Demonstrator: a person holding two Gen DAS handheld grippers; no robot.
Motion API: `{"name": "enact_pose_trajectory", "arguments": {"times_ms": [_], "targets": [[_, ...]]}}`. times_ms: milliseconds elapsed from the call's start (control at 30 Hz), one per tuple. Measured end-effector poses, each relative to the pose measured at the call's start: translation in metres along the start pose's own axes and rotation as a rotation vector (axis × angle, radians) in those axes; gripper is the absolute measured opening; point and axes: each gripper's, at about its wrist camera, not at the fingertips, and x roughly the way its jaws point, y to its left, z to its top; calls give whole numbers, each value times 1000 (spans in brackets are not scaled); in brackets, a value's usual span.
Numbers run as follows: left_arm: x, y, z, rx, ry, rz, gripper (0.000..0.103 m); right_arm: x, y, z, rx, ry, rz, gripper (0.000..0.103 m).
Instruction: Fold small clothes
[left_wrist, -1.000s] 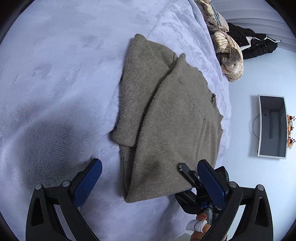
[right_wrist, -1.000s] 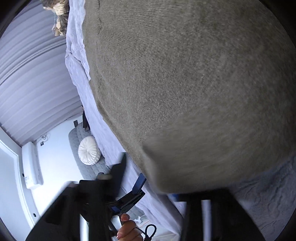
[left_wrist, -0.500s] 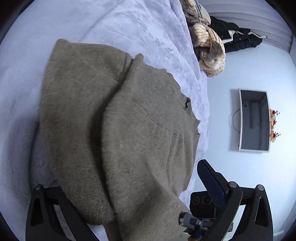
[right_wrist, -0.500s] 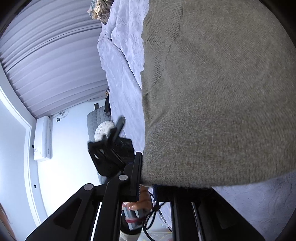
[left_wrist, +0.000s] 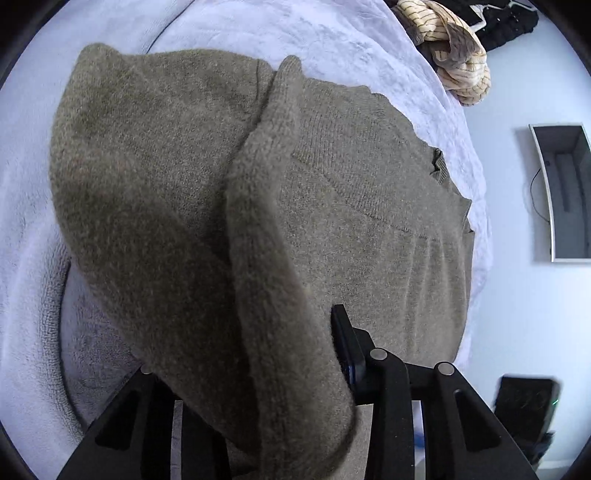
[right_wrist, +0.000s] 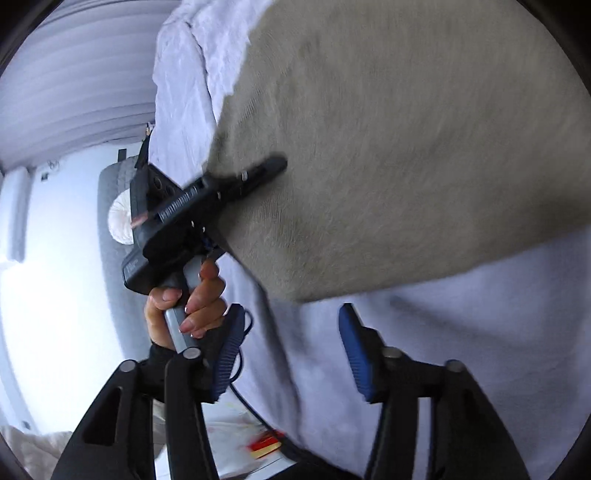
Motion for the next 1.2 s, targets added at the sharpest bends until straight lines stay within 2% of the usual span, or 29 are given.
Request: {"name": "enact_pose_trajectory", "arguments": {"times_ms": [33, 67, 100, 133, 267, 333, 400, 467, 567, 700, 767, 867, 933, 1033, 1100, 1133, 1167, 1200], "targets": [[0, -2, 0, 4, -4, 15, 39, -12, 1, 8, -24, -51, -32, 58], [1, -4, 0, 3, -9, 33, 39, -19, 2, 16, -40, -91, -57, 48], [1, -5, 1, -7, -15, 48, 39, -28, 2, 27, -55, -131, -104, 27], [3, -7, 1, -19, -20, 58, 39, -32, 2, 37, -67, -153, -157, 20], [8, -15, 3, -49, -37, 108, 41, -24, 4, 65, -133, -185, -297, 14], [13, -26, 5, -30, -42, 149, 41, -14, -3, 67, -165, -149, -368, 14], [13, -39, 6, 8, -56, 201, 37, 8, -24, 66, -157, -68, -428, 13], [9, -59, 5, 72, -89, 250, 29, 14, -32, 65, -174, -80, -422, 13], [-1, -104, 4, 160, -154, 272, 27, 8, -32, 65, -191, -64, -400, 12], [-11, -176, 4, 267, -226, 252, 27, -19, -46, 71, -138, -27, -258, 12], [-9, -217, 4, 341, -247, 243, 27, -43, -56, 72, -101, -41, -200, 14], [16, -274, 1, 453, -232, 246, 27, -90, -74, 70, -81, -114, -149, 14], [49, -306, -1, 519, -199, 268, 27, -115, -93, 70, -45, -157, -115, 14], [99, -328, -7, 544, -118, 272, 27, -141, -131, 73, 50, -187, -67, 18], [126, -324, -17, 537, -72, 328, 32, -149, -158, 75, 123, -183, -24, 20], [140, -325, -17, 523, -49, 354, 38, -151, -169, 75, 153, -174, 15, 20], [145, -323, -23, 513, -44, 358, 54, -151, -176, 75, 175, -167, 47, 20], [145, -323, -26, 502, -45, 347, 63, -152, -181, 75, 187, -163, 70, 20]]}}
